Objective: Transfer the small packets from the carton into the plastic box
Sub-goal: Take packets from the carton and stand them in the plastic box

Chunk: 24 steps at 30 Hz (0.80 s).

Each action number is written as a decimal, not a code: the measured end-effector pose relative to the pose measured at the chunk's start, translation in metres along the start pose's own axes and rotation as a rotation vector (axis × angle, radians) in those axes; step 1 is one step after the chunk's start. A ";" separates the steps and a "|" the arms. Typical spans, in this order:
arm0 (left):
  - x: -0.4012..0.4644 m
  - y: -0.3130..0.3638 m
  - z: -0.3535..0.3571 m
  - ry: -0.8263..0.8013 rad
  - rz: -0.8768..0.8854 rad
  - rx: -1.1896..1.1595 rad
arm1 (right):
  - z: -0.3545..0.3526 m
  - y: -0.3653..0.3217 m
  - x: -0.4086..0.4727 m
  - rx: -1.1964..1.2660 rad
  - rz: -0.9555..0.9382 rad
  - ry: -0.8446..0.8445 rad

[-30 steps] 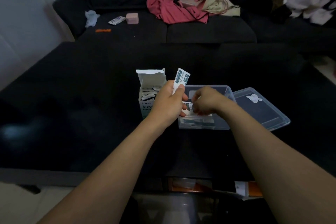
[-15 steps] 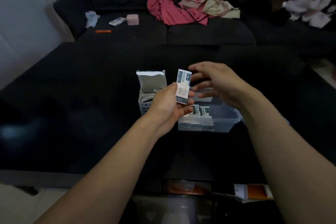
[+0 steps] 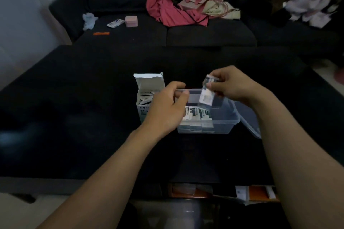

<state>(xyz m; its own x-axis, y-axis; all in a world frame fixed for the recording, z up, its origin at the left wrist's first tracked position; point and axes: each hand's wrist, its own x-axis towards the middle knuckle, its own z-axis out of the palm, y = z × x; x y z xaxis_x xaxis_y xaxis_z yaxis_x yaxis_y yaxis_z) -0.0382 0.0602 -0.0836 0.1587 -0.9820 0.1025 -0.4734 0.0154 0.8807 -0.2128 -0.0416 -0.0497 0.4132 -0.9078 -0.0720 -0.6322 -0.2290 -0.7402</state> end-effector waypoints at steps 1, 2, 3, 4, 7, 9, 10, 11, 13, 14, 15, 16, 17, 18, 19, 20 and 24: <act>-0.001 -0.005 -0.004 0.032 0.122 0.161 | -0.001 0.007 0.002 -0.055 0.037 -0.050; -0.002 -0.008 -0.008 0.019 0.196 0.287 | 0.002 0.012 0.005 -0.106 0.071 -0.104; -0.003 -0.011 -0.010 -0.018 0.232 0.383 | 0.006 0.016 0.007 -0.164 0.096 -0.149; -0.004 -0.014 -0.011 -0.063 0.243 0.454 | 0.011 0.018 0.010 -0.231 0.113 -0.185; -0.006 -0.017 -0.010 -0.171 0.256 0.604 | 0.024 0.020 0.019 -0.397 0.156 -0.257; -0.007 -0.018 -0.009 -0.219 0.265 0.665 | 0.029 0.021 0.023 -0.486 0.171 -0.288; -0.007 -0.019 -0.008 -0.238 0.267 0.696 | 0.032 0.021 0.024 -0.537 0.172 -0.299; -0.007 -0.021 -0.008 -0.254 0.269 0.722 | 0.034 0.022 0.025 -0.582 0.177 -0.312; -0.006 -0.023 -0.008 -0.278 0.275 0.735 | 0.039 0.024 0.026 -0.621 0.200 -0.328; -0.006 -0.024 -0.007 -0.287 0.278 0.731 | 0.041 0.026 0.027 -0.629 0.216 -0.333; -0.005 -0.024 -0.007 -0.295 0.282 0.727 | 0.043 0.027 0.028 -0.640 0.229 -0.334; -0.005 -0.025 -0.007 -0.300 0.284 0.724 | 0.045 0.029 0.028 -0.656 0.233 -0.328; -0.005 -0.026 -0.007 -0.305 0.287 0.721 | 0.046 0.030 0.029 -0.671 0.236 -0.315; -0.004 -0.026 -0.006 -0.306 0.290 0.718 | 0.048 0.032 0.029 -0.682 0.242 -0.298; -0.004 -0.027 -0.006 -0.307 0.292 0.713 | 0.049 0.033 0.030 -0.687 0.251 -0.286; -0.004 -0.028 -0.006 -0.306 0.295 0.706 | 0.050 0.034 0.031 -0.688 0.256 -0.281; -0.002 -0.030 -0.004 -0.302 0.297 0.690 | 0.051 0.036 0.033 -0.685 0.278 -0.312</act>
<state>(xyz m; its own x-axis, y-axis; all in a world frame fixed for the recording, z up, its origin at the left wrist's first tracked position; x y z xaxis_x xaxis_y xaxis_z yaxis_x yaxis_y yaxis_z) -0.0203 0.0627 -0.1085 -0.2519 -0.9651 0.0715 -0.9026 0.2609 0.3425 -0.1885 -0.0622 -0.1132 0.2817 -0.8465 -0.4518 -0.9588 -0.2658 -0.0998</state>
